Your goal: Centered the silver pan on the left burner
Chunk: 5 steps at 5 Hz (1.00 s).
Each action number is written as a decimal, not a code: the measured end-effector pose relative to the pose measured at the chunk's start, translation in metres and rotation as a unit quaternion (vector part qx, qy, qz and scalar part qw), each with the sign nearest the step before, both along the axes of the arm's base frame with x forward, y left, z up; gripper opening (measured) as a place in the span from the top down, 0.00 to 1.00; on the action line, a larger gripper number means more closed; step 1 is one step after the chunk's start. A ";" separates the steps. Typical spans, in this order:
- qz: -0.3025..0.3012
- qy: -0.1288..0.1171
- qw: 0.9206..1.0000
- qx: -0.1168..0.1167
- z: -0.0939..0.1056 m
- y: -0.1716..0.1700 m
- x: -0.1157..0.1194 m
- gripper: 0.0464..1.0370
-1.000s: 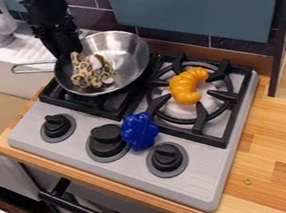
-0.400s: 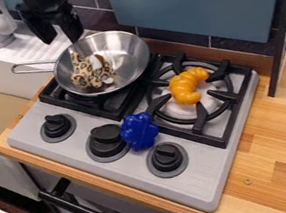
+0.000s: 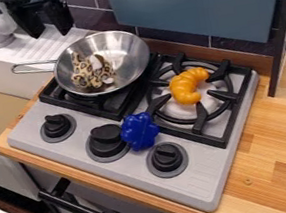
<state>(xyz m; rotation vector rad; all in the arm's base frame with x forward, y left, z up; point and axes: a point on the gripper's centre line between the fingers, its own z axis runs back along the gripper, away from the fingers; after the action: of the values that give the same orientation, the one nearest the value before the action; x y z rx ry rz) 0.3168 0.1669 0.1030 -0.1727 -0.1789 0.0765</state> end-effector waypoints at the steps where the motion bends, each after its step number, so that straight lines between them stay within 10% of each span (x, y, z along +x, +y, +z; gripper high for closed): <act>1: -0.024 -0.002 1.000 0.005 0.007 -0.029 -0.006 0.04; 5: -0.067 0.019 0.998 0.007 0.003 -0.101 -0.018 0.04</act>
<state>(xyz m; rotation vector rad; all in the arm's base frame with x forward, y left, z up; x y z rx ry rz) 0.2987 0.0661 0.1061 -0.1685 -0.1300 -0.0541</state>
